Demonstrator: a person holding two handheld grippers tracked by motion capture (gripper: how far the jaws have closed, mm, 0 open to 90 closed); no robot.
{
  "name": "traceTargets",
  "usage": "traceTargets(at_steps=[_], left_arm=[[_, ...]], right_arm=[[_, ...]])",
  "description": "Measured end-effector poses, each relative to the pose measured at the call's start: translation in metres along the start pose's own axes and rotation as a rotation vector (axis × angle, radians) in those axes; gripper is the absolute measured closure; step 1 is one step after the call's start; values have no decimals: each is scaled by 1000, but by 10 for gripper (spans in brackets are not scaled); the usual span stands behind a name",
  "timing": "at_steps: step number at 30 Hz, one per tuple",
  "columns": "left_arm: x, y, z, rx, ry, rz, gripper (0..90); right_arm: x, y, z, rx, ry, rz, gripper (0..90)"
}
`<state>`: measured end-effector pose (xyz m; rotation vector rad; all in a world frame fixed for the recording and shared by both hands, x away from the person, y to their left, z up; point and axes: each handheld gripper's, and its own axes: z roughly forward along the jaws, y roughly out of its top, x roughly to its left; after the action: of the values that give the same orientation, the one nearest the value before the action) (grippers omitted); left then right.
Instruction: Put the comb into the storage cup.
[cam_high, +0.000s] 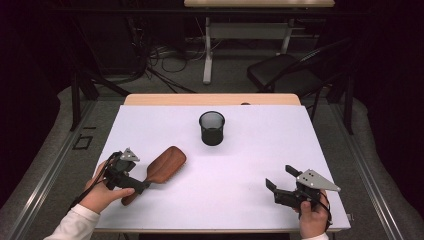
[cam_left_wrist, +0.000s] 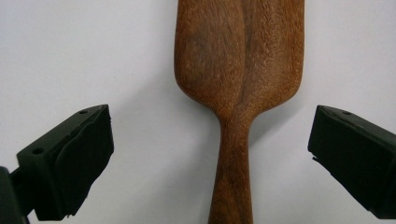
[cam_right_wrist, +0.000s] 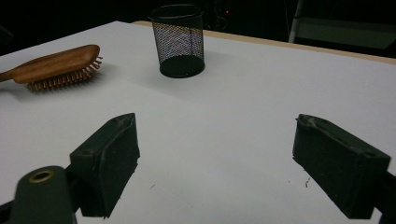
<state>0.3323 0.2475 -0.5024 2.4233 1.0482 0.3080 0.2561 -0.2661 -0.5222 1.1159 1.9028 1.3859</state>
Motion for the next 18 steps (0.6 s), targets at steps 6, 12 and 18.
traceTargets(at_steps=[6, 12, 18], left_arm=[[0, 1, 1, 32, -4, 5, 7], [3, 1, 2, 52, -15, 3, 11], [3, 4, 4, 84, -9, 16, 14]], right_arm=[[0, 0, 0, 2, -1, -2, 138], [0, 0, 0, 2, -2, -3, 138], [0, 0, 0, 1, -4, -3, 138]])
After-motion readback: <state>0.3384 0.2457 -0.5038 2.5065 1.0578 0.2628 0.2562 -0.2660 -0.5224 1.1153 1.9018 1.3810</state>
